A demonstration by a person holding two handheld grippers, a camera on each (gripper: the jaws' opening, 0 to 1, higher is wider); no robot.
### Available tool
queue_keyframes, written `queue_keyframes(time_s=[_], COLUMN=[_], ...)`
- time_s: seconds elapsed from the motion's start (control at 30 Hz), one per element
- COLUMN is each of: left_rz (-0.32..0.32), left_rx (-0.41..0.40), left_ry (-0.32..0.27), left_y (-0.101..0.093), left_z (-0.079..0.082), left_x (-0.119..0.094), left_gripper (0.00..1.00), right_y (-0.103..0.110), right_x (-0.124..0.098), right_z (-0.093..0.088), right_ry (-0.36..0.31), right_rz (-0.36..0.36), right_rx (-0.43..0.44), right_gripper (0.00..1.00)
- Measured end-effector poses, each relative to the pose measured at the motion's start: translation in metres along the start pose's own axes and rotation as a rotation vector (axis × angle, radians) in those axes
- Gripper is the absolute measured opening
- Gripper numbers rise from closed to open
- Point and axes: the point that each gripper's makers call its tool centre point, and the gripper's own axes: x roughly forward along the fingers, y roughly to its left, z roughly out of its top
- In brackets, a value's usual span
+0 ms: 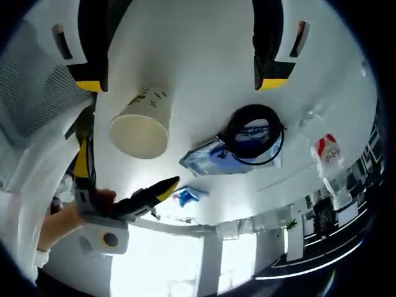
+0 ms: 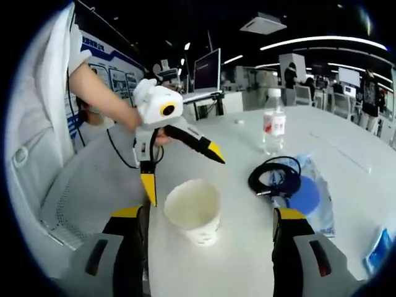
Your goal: Arrange the tabletop items into an orderly group along one side of the table until the central work area is clear of visible clutter.
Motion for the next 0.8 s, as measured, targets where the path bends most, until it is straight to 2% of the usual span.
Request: queue_keyframes(time_s=[0.27,0.5,0.6,0.8], left_rz=[0.032,0.078,0.087,0.082], left_rx=[-0.028,-0.084,-0.085,-0.064], left_ry=[-0.010,-0.017,-0.020,-0.008], left_y=[0.025,0.053,0.058,0.064], left_z=[0.010,0.017,0.022,0.026], left_x=[-0.010,-0.011,-0.010,-0.006], left_gripper=[0.91,0.90,0.89,0.88], right_y=[-0.021,-0.050,-0.061,-0.074], right_x=[-0.013,-0.024,-0.024,-0.025], right_z=[0.001,0.005,0.001,0.004], right_ry=[0.008,0.007,0.038,0.035], right_rz=[-0.023,-0.066,-0.087,-0.105], right_rx=[-0.005,0.011,0.018,0.019], right_gripper=[0.82,0.80,0.77,0.76])
